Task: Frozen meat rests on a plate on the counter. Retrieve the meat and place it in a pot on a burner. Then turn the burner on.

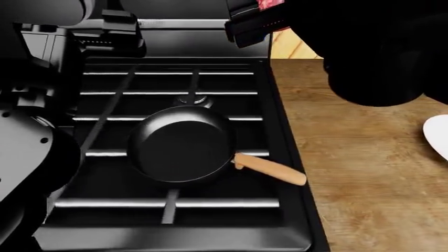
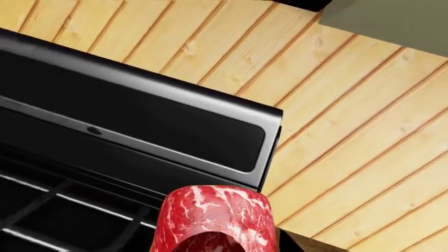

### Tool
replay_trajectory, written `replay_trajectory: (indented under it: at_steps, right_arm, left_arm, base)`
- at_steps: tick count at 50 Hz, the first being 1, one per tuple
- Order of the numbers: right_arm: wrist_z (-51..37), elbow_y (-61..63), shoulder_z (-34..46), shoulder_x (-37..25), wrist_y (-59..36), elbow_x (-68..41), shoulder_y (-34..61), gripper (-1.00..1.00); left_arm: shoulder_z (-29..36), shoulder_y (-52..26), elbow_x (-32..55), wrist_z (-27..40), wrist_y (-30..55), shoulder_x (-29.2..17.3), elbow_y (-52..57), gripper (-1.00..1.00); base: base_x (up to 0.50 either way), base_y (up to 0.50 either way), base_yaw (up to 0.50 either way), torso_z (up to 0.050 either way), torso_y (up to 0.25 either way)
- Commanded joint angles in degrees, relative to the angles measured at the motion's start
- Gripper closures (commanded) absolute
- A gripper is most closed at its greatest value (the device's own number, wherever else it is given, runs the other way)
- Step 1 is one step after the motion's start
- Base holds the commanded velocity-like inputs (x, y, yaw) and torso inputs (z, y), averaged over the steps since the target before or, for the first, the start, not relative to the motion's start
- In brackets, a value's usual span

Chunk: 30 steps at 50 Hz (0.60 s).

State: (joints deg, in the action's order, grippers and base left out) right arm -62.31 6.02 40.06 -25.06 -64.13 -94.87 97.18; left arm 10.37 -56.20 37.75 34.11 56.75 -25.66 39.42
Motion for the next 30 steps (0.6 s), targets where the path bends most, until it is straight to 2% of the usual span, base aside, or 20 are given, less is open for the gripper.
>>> replay_trajectory:
  at_steps: [1, 22, 26, 30]
  right_arm:
    - [-0.15, 0.31, -0.91, -0.16, -0.45, 1.52, 0.10, 1.00]
    - [-1.53, 0.57, -0.69, -0.27, -0.68, -0.95, 0.16, 1.00]
    - [-4.62, -0.52, -1.56, -0.48, -0.14, -5.48, -0.84, 1.00]
    - [-8.98, -2.08, -1.77, -0.42, 0.07, -14.39, -1.58, 1.00]
  left_arm:
    - [0.78, -0.13, -0.39, -0.36, -1.01, 0.25, -0.93, -1.00]
    - [0.76, 0.66, -0.15, -0.07, -1.70, 0.09, -0.67, -1.00]
    - [0.81, 0.71, -0.06, -0.02, -1.77, 0.11, -0.57, -1.00]
    - [0.91, 1.25, -0.15, -0.07, -2.42, 0.28, -0.63, -1.00]
  base:
    - [0.00, 0.30, 0.00, 0.000, 0.000]
    - [0.00, 0.29, 0.00, 0.000, 0.001]
    - [0.00, 0.15, 0.00, 0.000, 0.000]
    - [0.00, 0.00, 0.00, 0.000, 0.002]
